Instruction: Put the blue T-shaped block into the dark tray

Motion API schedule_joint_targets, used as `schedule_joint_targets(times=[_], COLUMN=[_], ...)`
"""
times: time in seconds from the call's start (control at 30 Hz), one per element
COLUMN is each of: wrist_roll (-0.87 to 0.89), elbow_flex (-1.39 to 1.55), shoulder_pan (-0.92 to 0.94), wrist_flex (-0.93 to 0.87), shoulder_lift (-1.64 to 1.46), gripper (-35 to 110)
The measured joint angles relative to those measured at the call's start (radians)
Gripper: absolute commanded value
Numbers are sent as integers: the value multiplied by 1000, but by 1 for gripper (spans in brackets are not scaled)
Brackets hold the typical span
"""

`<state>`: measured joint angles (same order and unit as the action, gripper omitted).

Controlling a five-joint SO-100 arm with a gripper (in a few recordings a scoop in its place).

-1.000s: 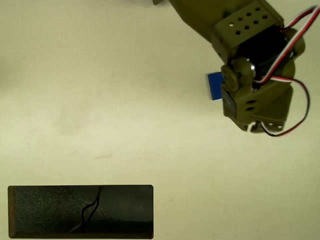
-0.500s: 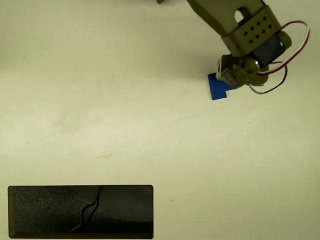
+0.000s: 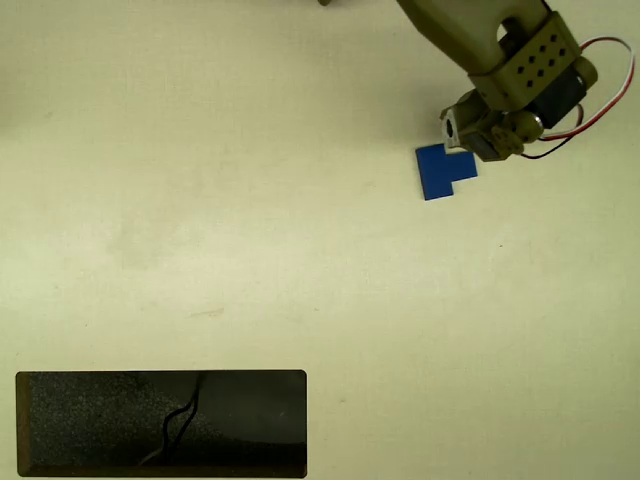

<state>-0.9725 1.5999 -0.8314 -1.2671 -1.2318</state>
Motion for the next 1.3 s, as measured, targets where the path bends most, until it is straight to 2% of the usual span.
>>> schedule_joint_targets(times=[0.33, 0.87, 0.97, 1.13, 1.3], wrist_roll=[-78, -367, -426, -523, -597], elbow_flex=[-267, -1086, -1195, -1347, -1402], shoulder_pan=[114, 571, 652, 795, 845], wrist_flex=[-25, -101, -63, 112, 160], shoulder_lift=[187, 673, 744, 868, 907], gripper=[0, 0, 0, 0, 0])
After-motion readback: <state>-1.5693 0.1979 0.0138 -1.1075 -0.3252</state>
